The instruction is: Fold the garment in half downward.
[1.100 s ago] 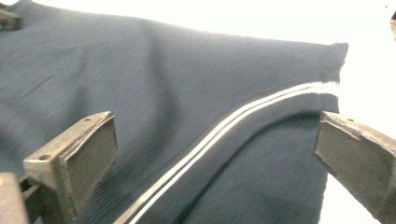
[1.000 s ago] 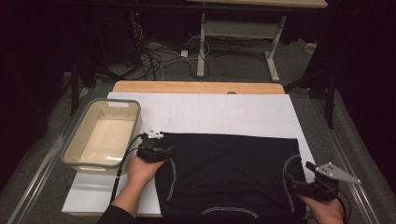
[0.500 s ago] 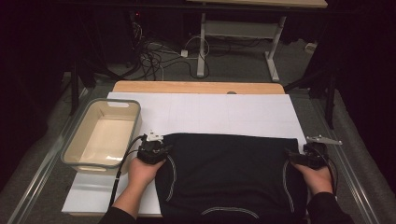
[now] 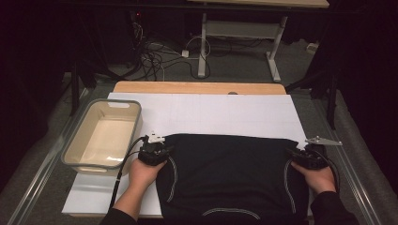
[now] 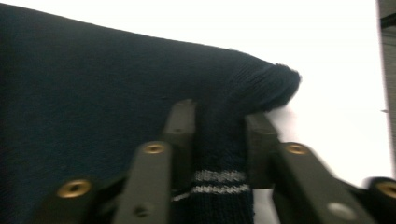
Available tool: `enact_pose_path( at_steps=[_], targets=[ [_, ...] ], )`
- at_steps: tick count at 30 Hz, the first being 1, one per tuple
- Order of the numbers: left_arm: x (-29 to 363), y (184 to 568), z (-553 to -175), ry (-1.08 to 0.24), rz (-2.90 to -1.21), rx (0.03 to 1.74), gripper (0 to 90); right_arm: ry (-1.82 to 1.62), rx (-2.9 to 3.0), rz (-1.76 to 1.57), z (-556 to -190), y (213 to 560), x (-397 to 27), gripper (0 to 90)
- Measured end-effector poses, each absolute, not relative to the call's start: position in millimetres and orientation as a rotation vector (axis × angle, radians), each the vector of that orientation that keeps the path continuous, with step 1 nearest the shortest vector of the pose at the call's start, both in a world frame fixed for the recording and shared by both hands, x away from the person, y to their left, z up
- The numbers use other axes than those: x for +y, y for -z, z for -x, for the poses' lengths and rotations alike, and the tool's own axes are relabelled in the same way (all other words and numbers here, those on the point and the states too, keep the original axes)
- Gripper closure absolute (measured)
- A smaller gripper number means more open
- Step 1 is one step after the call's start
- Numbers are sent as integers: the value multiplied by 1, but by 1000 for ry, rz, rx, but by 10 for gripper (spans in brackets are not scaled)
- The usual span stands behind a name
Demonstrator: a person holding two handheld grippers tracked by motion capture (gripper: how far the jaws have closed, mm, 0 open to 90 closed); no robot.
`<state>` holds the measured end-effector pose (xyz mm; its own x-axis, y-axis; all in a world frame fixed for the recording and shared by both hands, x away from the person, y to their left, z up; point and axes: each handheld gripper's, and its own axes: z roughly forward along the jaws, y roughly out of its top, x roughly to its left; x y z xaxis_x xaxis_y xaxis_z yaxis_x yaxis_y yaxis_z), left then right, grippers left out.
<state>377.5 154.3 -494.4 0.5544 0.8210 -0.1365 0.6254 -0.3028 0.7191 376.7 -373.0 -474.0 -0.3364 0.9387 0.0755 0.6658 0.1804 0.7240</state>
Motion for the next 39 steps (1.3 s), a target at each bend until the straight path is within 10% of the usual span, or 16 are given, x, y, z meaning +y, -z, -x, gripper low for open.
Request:
enact_pose_path(
  at_steps=[39],
  targets=[
    [157,447,-401,-537,-1924,1175,763,-1025,1899,-1212,-381,408,-353,814]
  ],
)
